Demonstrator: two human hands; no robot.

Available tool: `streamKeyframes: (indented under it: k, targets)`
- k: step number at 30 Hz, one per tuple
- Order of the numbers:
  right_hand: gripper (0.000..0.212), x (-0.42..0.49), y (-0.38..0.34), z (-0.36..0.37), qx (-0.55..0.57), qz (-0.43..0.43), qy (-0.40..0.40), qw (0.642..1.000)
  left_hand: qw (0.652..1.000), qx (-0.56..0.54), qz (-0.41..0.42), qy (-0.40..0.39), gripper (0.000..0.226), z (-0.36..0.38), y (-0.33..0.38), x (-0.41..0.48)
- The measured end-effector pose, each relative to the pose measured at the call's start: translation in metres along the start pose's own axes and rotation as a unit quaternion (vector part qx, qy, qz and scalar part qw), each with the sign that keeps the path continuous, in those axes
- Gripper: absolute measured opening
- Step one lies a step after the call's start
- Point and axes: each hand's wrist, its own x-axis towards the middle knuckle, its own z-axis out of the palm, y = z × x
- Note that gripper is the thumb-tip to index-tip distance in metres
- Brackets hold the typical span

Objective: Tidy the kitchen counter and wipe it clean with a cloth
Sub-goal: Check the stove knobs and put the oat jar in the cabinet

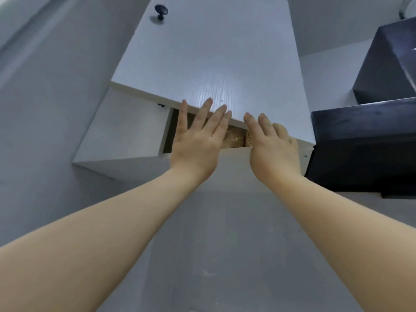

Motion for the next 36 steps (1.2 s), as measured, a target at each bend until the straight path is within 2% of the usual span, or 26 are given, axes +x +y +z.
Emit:
streamKeyframes:
  k: [4, 11, 20, 36]
  targets:
    - [0.071, -0.001, -0.006, 0.012, -0.032, 0.012, -0.047, 0.998, 0.979, -0.080, -0.046, -0.180, 0.067, 0.007, 0.003, -0.005]
    - [0.074, 0.001, -0.009, 0.029, -0.082, 0.022, -0.096, 0.992, 0.941, -0.186, -0.073, -0.275, 0.078, 0.030, 0.007, -0.011]
    - [0.076, 0.006, -0.009, 0.039, -0.125, 0.031, -0.147, 0.981, 0.907, -0.246, -0.065, -0.337, 0.077, 0.048, 0.009, -0.011]
    - [0.081, 0.003, -0.001, 0.057, -0.151, 0.028, -0.156, 0.976, 0.899, -0.243, -0.068, -0.359, 0.078, 0.067, 0.027, -0.019]
